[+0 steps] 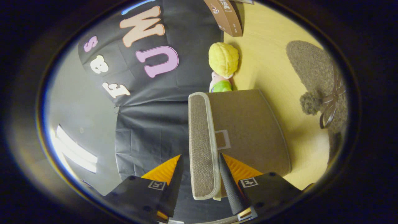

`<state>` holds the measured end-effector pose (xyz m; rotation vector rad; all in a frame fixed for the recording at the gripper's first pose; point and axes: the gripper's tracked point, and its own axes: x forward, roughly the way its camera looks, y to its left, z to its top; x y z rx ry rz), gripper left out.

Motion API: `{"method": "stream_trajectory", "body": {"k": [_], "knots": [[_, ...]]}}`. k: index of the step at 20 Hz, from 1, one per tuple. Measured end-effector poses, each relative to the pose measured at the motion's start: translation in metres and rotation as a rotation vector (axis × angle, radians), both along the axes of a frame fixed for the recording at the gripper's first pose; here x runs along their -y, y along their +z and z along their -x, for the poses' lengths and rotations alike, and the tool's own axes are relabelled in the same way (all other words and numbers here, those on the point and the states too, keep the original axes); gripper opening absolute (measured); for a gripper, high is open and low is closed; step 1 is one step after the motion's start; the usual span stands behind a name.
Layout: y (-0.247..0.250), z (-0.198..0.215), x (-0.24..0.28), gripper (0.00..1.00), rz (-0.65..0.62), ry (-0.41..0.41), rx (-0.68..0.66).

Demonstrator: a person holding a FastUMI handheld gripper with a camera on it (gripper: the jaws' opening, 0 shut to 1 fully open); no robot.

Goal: Open the storage box then place both shoes into the box .Put the left shoe in first, then the right shoe, with the right side of both shoes facing outward in a uniform manner.

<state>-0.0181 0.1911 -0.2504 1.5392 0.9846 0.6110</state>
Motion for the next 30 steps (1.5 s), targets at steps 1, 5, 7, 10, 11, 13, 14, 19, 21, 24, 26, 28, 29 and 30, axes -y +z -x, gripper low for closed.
{"method": "stream_trajectory", "body": {"k": [1,5,7,10,11,13,14,19,21,24,26,28,29,30], "knots": [[0.005,-0.001,-0.003,0.76,-0.006,0.011,0.006],[0.027,0.01,-0.015,0.64,0.007,0.064,0.058],[0.042,0.01,-0.02,0.5,0.029,0.072,0.109],[0.053,-0.01,-0.015,0.28,0.082,-0.006,0.147],[0.058,-0.012,-0.017,0.21,0.095,-0.005,0.159],[0.067,-0.003,-0.024,0.14,0.123,0.035,0.2],[0.059,-0.009,-0.037,0.1,0.185,0.031,0.227],[0.095,-0.009,-0.048,0.03,0.259,0.028,0.292],[0.111,-0.01,-0.066,0.03,0.286,0.04,0.321],[0.134,-0.012,-0.103,0.03,0.303,0.064,0.362],[0.144,-0.009,-0.13,0.03,0.313,0.085,0.397],[0.15,-0.007,-0.156,0.03,0.322,0.101,0.425],[0.151,-0.006,-0.17,0.03,0.327,0.111,0.434],[0.152,-0.006,-0.183,0.03,0.331,0.12,0.443]]}}
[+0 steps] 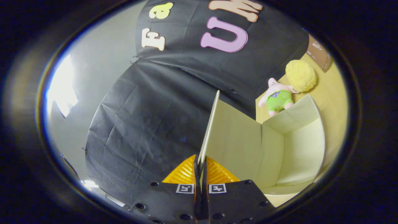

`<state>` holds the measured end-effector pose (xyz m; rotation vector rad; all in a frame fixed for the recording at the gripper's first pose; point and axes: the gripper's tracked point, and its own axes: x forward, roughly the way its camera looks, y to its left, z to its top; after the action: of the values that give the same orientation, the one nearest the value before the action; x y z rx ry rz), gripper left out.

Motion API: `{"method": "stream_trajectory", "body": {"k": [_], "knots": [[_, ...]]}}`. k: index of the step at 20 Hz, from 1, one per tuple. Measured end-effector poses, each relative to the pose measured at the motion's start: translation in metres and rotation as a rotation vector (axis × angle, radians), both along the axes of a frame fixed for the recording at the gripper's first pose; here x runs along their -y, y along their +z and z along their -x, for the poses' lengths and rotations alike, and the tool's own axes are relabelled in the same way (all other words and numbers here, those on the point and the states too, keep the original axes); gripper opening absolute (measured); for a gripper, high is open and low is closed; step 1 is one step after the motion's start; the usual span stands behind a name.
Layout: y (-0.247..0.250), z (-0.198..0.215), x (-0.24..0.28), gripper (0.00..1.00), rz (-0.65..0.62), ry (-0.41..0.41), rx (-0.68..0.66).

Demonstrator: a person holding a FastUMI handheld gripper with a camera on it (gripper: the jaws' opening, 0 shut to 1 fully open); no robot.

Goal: Open the storage box then place both shoes into the box .Put the left shoe in first, then the right shoe, with the right side of both shoes facing outward in a uniform manner.

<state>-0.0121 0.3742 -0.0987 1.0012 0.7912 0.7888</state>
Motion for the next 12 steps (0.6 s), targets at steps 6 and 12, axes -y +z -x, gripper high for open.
{"method": "stream_trajectory", "body": {"k": [6,12], "knots": [[-0.01,0.012,-0.071,0.04,0.068,0.053,0.032],[-0.045,0.029,-0.122,0.08,0.147,0.128,0.025]]}}
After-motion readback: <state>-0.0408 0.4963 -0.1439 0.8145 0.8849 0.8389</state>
